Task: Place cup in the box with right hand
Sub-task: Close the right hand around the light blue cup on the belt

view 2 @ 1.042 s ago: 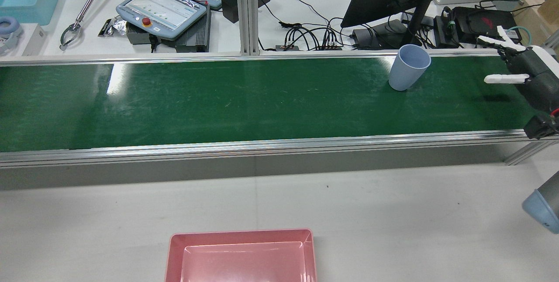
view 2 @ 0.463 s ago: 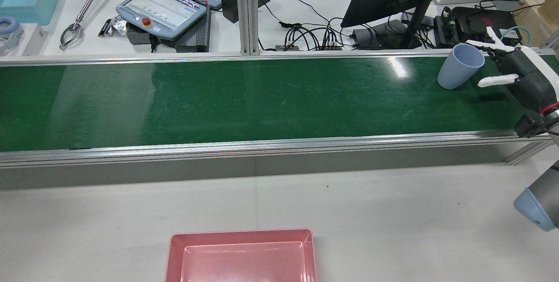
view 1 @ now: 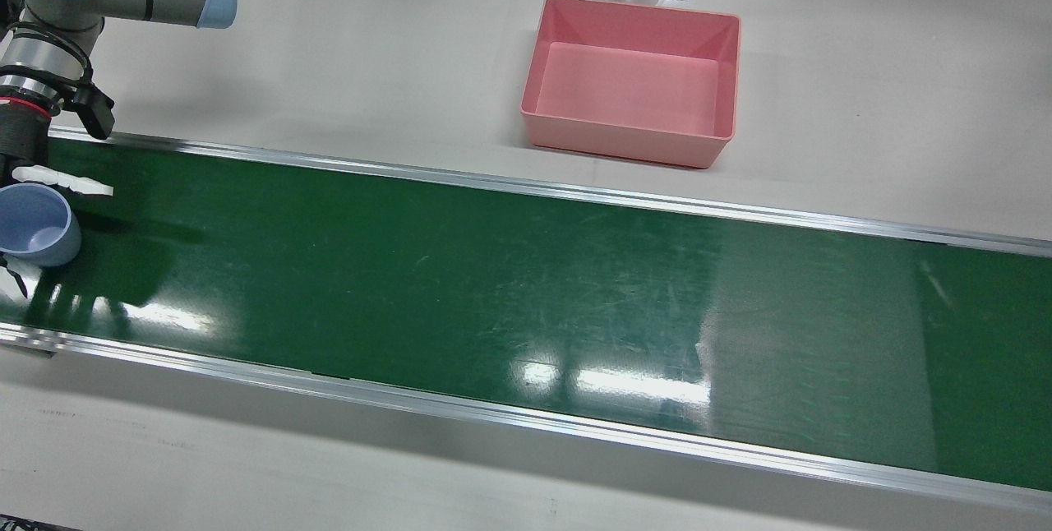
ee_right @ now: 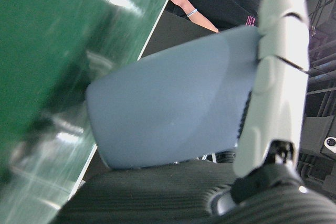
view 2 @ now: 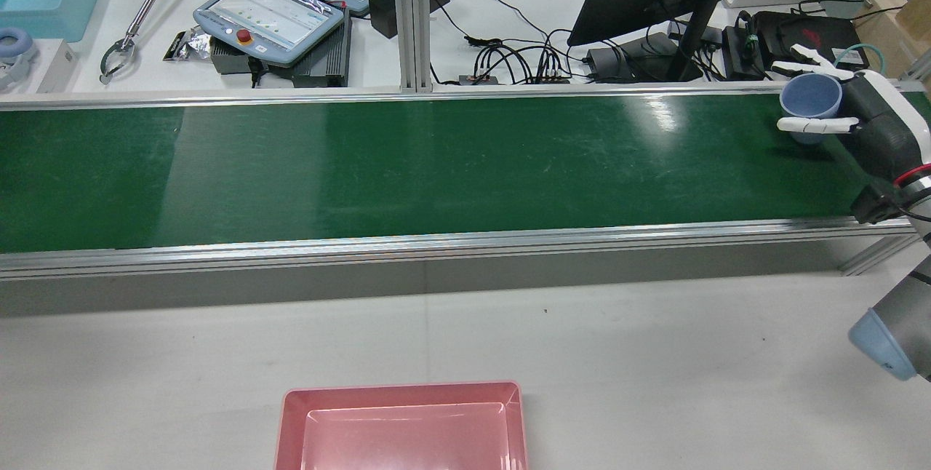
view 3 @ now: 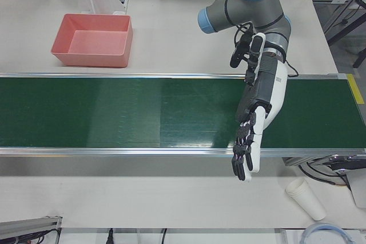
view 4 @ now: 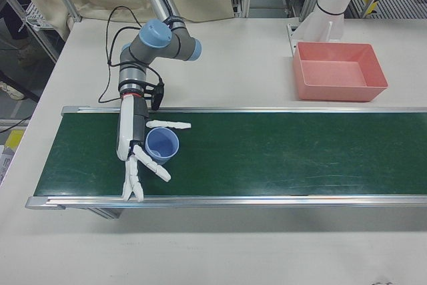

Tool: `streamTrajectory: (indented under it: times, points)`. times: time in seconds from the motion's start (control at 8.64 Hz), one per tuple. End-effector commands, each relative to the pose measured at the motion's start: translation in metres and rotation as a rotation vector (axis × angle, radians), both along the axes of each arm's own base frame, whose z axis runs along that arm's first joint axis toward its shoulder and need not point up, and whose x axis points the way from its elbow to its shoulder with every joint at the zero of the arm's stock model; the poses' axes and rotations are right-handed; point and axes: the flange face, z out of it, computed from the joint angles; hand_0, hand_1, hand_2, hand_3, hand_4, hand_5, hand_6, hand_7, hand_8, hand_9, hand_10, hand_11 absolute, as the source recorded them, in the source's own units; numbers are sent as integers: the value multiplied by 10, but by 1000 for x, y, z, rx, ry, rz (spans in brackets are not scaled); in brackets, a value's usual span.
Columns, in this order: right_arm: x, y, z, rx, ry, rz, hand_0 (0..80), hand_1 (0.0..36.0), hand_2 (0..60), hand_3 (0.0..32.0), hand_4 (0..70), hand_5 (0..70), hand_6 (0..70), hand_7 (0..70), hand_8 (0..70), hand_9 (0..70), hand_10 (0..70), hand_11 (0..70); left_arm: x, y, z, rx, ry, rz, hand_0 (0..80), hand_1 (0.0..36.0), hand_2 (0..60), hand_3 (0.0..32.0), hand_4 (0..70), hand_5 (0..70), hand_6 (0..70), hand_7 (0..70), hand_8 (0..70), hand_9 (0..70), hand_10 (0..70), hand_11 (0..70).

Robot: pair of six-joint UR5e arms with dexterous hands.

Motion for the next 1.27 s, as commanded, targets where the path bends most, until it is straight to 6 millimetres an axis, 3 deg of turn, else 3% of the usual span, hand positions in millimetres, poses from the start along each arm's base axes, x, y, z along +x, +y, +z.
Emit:
streamTrajectory:
  times: [0.0,0.23,0.46,0.58,0.81,0.93,1.16]
  points:
    - [-2,-1,-3,0,-14,-4,800,360,600,0,430,297,519,700,700,700,690,700,0,0,0,0,0,-1,0,0,0,0,0,0,0,0,0,0,0,0]
    - [-8,-2,-14,18,-66,-22,800,360,600,0,385,323,550,700,700,700,700,700,0,0,0,0,0,-1,0,0,0,0,0,0,0,0,0,0,0,0]
    - [3,0,-74,99,-110,-6,800,360,600,0,359,342,576,700,700,700,700,700,0,0,0,0,1,0,0,0,0,0,0,0,0,0,0,0,0,0]
    - [4,6,-107,128,-125,-12,779,360,600,0,294,341,569,700,700,700,700,700,0,0,0,0,0,-1,0,0,0,0,0,0,0,0,0,0,0,0]
    - [-30,28,-192,218,-176,-97,779,360,600,0,281,328,550,700,700,700,700,700,0,0,0,0,0,-1,0,0,0,0,0,0,0,0,0,0,0,0]
    - [-59,54,-236,266,-171,-167,744,360,600,0,247,324,544,700,700,700,700,700,0,0,0,0,0,-1,0,0,0,0,0,0,0,0,0,0,0,0]
    - [-116,105,-317,377,-160,-291,800,360,600,0,279,313,529,700,700,700,698,700,0,0,0,0,0,-1,0,0,0,0,0,0,0,0,0,0,0,0]
